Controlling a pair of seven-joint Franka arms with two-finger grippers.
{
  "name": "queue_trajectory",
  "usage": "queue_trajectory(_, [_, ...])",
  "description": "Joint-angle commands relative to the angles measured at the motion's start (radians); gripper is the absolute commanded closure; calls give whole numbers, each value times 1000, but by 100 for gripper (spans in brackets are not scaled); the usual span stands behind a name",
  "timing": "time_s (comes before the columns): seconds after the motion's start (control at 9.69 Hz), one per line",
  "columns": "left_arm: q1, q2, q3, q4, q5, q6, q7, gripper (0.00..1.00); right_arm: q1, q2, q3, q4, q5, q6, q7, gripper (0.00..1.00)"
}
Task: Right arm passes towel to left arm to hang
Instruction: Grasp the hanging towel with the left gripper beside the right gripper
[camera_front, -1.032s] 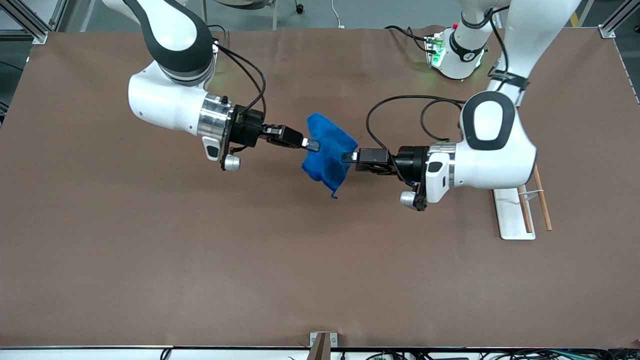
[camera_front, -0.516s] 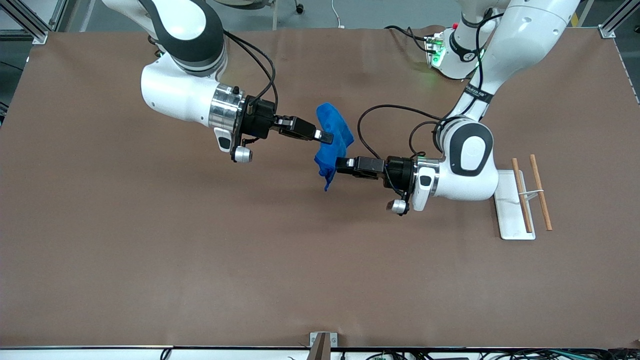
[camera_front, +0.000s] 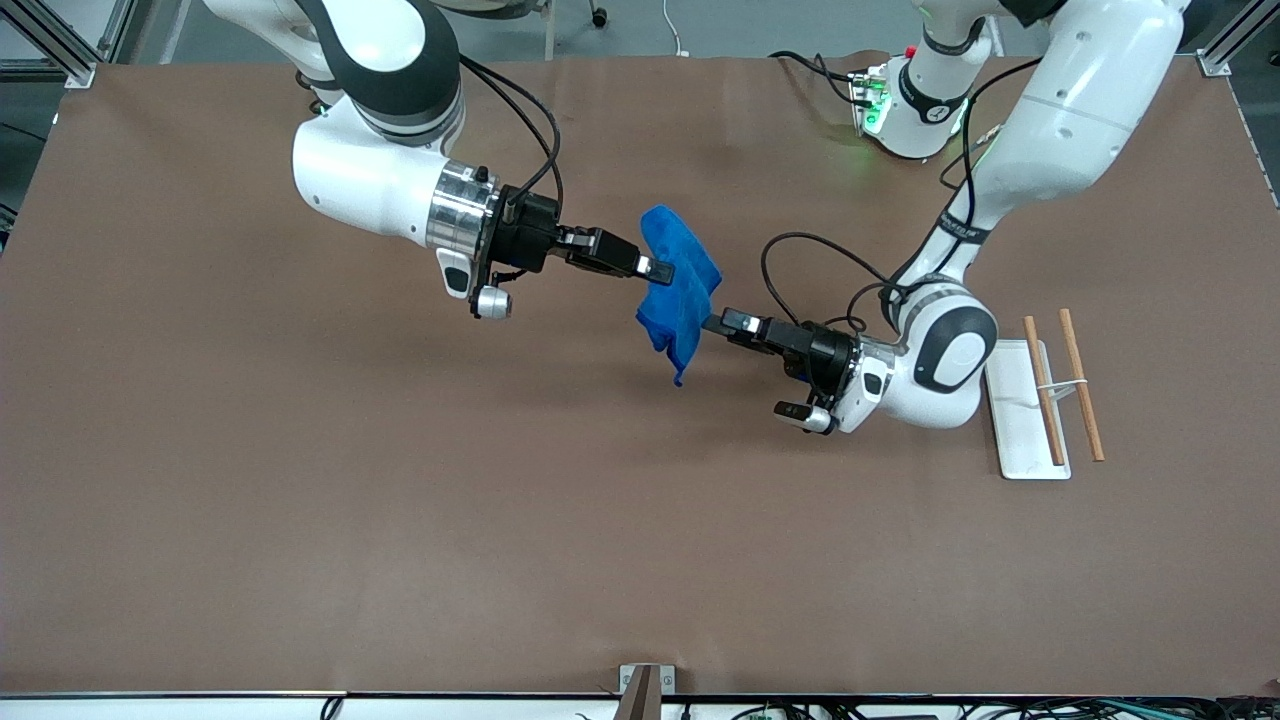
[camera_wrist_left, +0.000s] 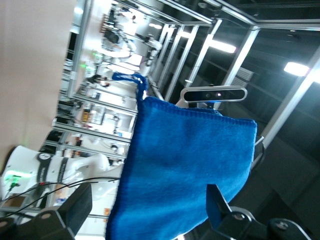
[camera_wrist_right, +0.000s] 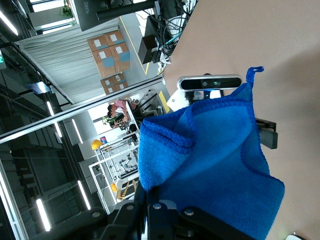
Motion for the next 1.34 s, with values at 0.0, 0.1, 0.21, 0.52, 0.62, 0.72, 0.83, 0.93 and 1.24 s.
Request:
queue_trajectory(0.0, [-19,34,-7,-22,-74,-16,54,0,-6,4,15,9,25,13,-1,100])
queue_trajectory(0.1, [-21,36,-23,-24,-105,-27,58,0,-6,4,15,9,24,13,-1,100])
queue_trajectory(0.21, [-22,37,-39,-22,-136,-27,90,0,-6,4,15,9,25,13,-1,100])
queue_trajectory(0.52, [-16,49,-44,-18,-152,-28,98,26,-6,3,15,9,25,13,-1,100])
queue_trajectory(0.62, [-10,49,-44,-18,-148,-31,97,32,-6,4,15,9,25,13,-1,100])
queue_trajectory(0.72, [-7,49,-42,-16,-145,-31,97,39,-6,3,15,9,25,13,-1,100])
queue_trajectory(0.83, [-2,48,-42,-15,-144,-31,95,51,-6,2,15,9,25,13,1,100])
queue_trajectory(0.93, [-1,48,-42,-13,-144,-31,94,64,-6,2,15,9,25,13,1,100])
queue_trajectory(1.24, [42,43,-40,-18,-113,-47,91,98,-6,2,15,9,25,12,1,100])
